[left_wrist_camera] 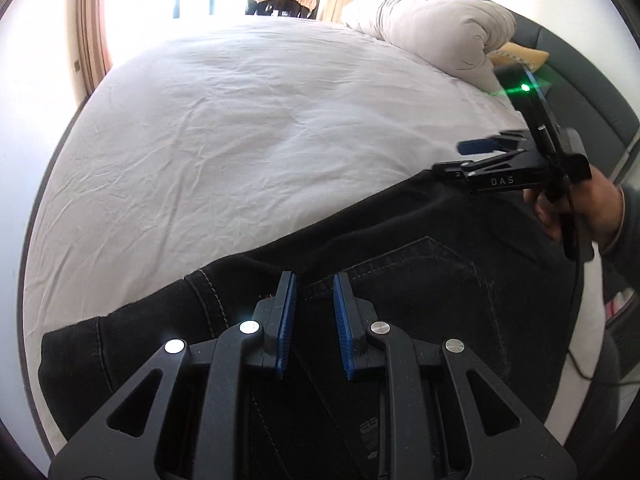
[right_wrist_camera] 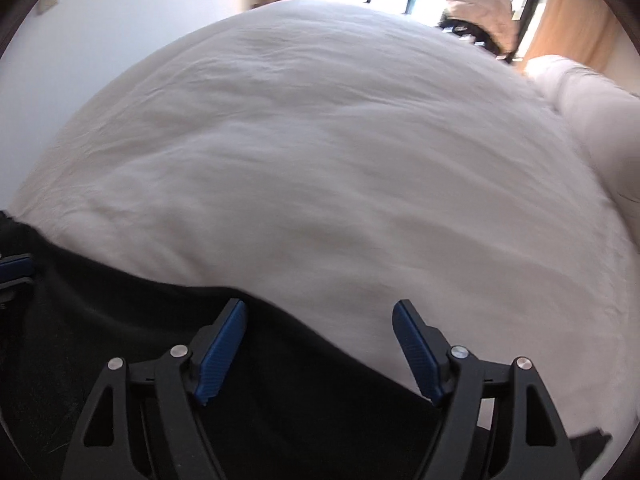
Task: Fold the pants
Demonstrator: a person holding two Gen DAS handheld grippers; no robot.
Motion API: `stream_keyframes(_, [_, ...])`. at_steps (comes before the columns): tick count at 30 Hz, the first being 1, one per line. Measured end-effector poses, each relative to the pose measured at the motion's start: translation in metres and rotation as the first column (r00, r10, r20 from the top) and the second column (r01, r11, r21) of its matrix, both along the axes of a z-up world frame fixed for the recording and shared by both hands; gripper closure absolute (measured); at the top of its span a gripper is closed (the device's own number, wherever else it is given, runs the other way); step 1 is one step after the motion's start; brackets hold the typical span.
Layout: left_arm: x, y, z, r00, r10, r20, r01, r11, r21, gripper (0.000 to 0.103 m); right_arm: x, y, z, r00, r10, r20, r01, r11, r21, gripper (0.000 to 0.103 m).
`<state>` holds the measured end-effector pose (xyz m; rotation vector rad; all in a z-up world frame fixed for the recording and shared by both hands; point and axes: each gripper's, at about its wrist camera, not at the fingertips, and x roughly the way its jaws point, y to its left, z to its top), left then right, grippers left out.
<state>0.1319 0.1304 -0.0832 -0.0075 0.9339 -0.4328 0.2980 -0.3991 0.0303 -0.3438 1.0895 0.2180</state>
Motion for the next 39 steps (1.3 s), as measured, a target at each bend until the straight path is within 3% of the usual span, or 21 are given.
stream_keyframes(3, [-0.012,-0.003,0.021,0.998,0.019,0.058,-0.021,0.999,0.041,0.084,-0.007,-0.017,0.018,0.993,-0.119,0.003,0.119,0.991,0.054,0.041])
stream_keyframes(5, [-0.026,-0.001,0.035,0.993,0.025,0.118,-0.029,0.999,0.037,0.084,-0.036,-0.026,0.04,0.992,-0.125,0.009,0.119,0.964,0.237,0.04])
stream_keyframes(7, [-0.027,0.001,0.027,0.994,0.048,0.102,-0.055,0.996,0.066,0.084,-0.068,-0.028,0.046,0.995,-0.095,0.015,0.085,0.942,0.326,0.038])
stream_keyframes(8, [-0.02,0.002,0.013,0.995,0.069,0.067,-0.075,0.992,0.098,0.084,-0.08,-0.029,0.043,0.996,-0.091,0.005,0.084,0.938,0.337,0.038])
stream_keyframes(12, [-0.011,0.007,-0.001,0.996,0.074,0.041,-0.076,0.996,0.039,0.084,-0.12,-0.057,-0.001,0.986,-0.151,-0.073,0.166,0.935,0.312,0.038])
stream_keyframes(14, [-0.012,0.002,0.009,0.994,0.082,0.07,-0.088,0.992,0.086,0.084,-0.14,-0.076,0.002,0.982,-0.186,-0.025,0.186,0.94,0.286,0.038])
stream_keyframes(16, [-0.017,-0.003,0.022,0.99,0.097,0.105,-0.108,0.989,0.105,0.084,-0.152,-0.096,0.011,0.963,-0.267,-0.034,0.267,0.929,0.256,0.038])
stream_keyframes(19, [-0.032,-0.01,0.038,0.985,0.088,0.15,-0.099,0.992,0.071,0.084,-0.175,-0.123,0.039,0.95,-0.312,0.014,0.275,0.856,0.439,0.035])
stream_keyframes(20, [-0.034,-0.018,0.033,0.989,0.074,0.131,-0.085,0.993,0.084,0.084,-0.183,-0.13,0.044,0.945,-0.325,0.033,0.275,0.847,0.454,0.028])
stream_keyframes(22, [-0.038,-0.026,0.018,0.996,0.052,0.079,-0.062,0.989,0.131,0.084,-0.184,-0.137,0.03,0.941,-0.339,0.005,0.306,0.856,0.417,0.024])
stream_keyframes(23, [-0.039,-0.028,0.01,0.997,0.056,0.05,-0.063,0.986,0.155,0.084,-0.181,-0.147,0.01,0.929,-0.367,-0.049,0.356,0.851,0.386,0.025])
stream_keyframes(24, [-0.04,-0.029,0.004,0.998,0.061,0.032,-0.066,0.984,0.166,0.084,-0.174,-0.152,0.001,0.922,-0.381,-0.07,0.377,0.841,0.389,0.039])
stream_keyframes(25, [-0.043,-0.028,0.004,0.997,0.068,0.037,-0.074,0.984,0.165,0.084,-0.175,-0.162,-0.002,0.916,-0.395,-0.062,0.383,0.823,0.42,0.043])
stream_keyframes(27, [-0.045,-0.027,0.01,0.995,0.091,0.03,-0.095,0.982,0.166,0.084,-0.178,-0.188,0.009,0.886,-0.461,-0.056,0.435,0.782,0.446,0.044])
stream_keyframes(30, [-0.045,-0.036,0.012,0.995,0.097,0.023,-0.099,0.981,0.167,0.084,-0.185,-0.237,0.03,0.832,-0.555,-0.004,0.467,0.697,0.544,0.04])
stream_keyframes(33, [-0.046,-0.058,0.007,0.998,0.056,0.01,-0.057,0.98,0.19,0.084,-0.177,-0.28,0.031,0.761,-0.649,-0.025,0.529,0.598,0.603,0.033])
stream_keyframes(35, [-0.043,-0.071,0.001,0.999,0.042,0.001,-0.041,0.976,0.214,0.084,-0.178,-0.324,0.013,0.69,-0.717,-0.098,0.599,0.49,0.633,0.033])
stream_keyframes(36, [-0.042,-0.074,-0.002,0.999,0.043,-0.009,-0.04,0.972,0.229,0.084,-0.182,-0.35,-0.002,0.622,-0.768,-0.149,0.667,0.422,0.614,0.036])
stream_keyframes(37, [-0.041,-0.074,-0.005,0.999,0.046,-0.017,-0.041,0.97,0.238,0.084,-0.186,-0.365,-0.011,0.581,-0.794,-0.18,0.692,0.365,0.623,0.045])
stream_keyframes(38, [-0.038,-0.074,-0.009,0.998,0.049,-0.025,-0.041,0.97,0.239,0.084,-0.197,-0.387,-0.019,0.553,-0.804,-0.217,0.668,0.273,0.693,0.056])
stream_keyframes(39, [-0.036,-0.075,-0.011,0.998,0.05,-0.032,-0.041,0.971,0.234,0.083,-0.207,-0.404,-0.022,0.523,-0.817,-0.242,0.655,0.203,0.728,0.061])
